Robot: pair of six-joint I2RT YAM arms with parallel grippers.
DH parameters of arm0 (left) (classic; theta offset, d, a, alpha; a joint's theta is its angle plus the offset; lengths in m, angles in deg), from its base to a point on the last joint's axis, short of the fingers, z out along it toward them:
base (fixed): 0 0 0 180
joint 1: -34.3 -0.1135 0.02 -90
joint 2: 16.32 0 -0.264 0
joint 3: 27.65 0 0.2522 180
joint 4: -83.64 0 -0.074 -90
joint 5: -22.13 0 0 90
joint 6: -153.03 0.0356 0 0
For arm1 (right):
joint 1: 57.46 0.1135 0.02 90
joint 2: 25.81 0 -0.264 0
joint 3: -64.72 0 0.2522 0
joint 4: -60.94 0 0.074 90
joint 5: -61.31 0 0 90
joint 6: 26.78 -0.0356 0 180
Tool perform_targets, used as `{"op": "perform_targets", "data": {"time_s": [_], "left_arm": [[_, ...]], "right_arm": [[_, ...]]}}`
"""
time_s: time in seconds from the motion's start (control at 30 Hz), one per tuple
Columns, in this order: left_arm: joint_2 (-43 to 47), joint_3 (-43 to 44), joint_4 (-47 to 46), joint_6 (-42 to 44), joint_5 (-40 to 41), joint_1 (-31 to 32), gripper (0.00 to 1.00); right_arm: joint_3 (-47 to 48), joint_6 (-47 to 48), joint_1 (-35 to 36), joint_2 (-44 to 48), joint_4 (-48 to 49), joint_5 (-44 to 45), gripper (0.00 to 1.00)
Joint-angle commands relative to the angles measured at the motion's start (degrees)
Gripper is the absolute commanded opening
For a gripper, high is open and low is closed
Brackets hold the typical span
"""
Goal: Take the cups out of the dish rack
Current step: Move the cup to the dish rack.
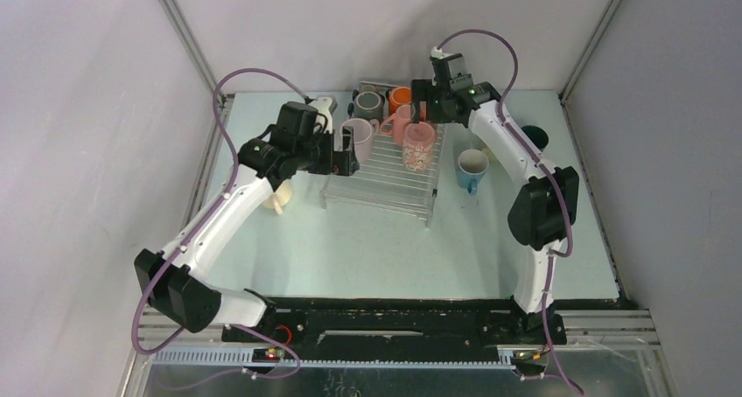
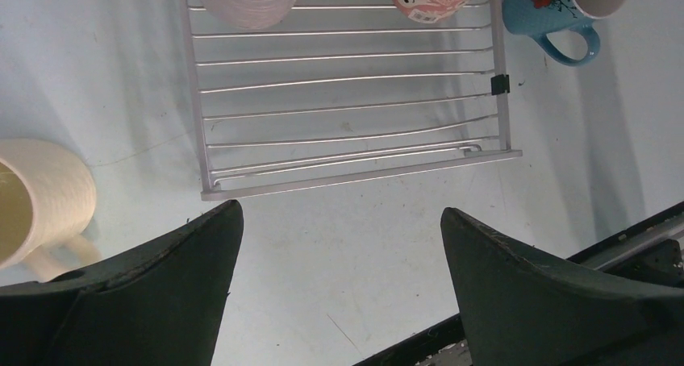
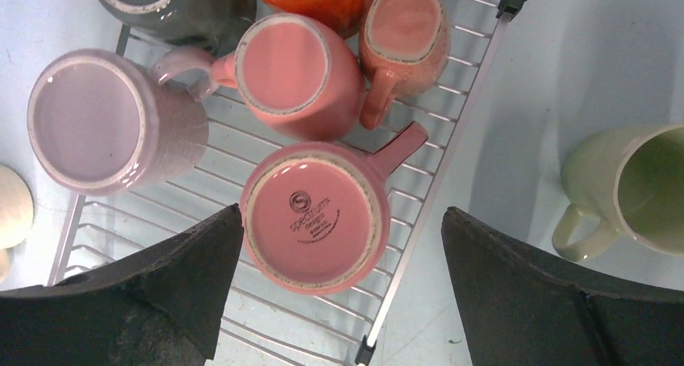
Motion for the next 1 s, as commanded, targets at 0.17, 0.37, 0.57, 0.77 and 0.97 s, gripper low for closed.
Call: {"op": "perform_targets", "data": {"time_s": [0.17, 0.37, 0.57, 0.77, 0.97], "left_arm": [[-0.6, -0.3, -2.0, -1.0, 0.2, 1.8, 1.0], [-1.1, -0.3, -2.0, -1.4, 0.2, 2.4, 1.0], [-1.9, 0.2, -2.0, -1.7, 0.6, 3.5, 1.0], [-2.5, 0.1, -2.1, -2.4, 0.9, 4.4, 1.0], [-2.9, 0.1, -2.3, -2.7, 1.2, 4.9, 1.0]], "right_arm": [[13.4, -6.6, -4.8, -5.9, -8.4, -1.3, 1.0], [18.4, -12.3, -6.9, -10.1, -12.9, -0.9, 0.96], [15.9, -19.5, -9.6, -10.1, -11.2, -3.3, 0.82], [13.0, -25.1, -10.1, -9.8, -7.6, -6.9, 0.7], [7.0, -28.5, -10.5, -8.6, -2.8, -8.6, 0.66]]}}
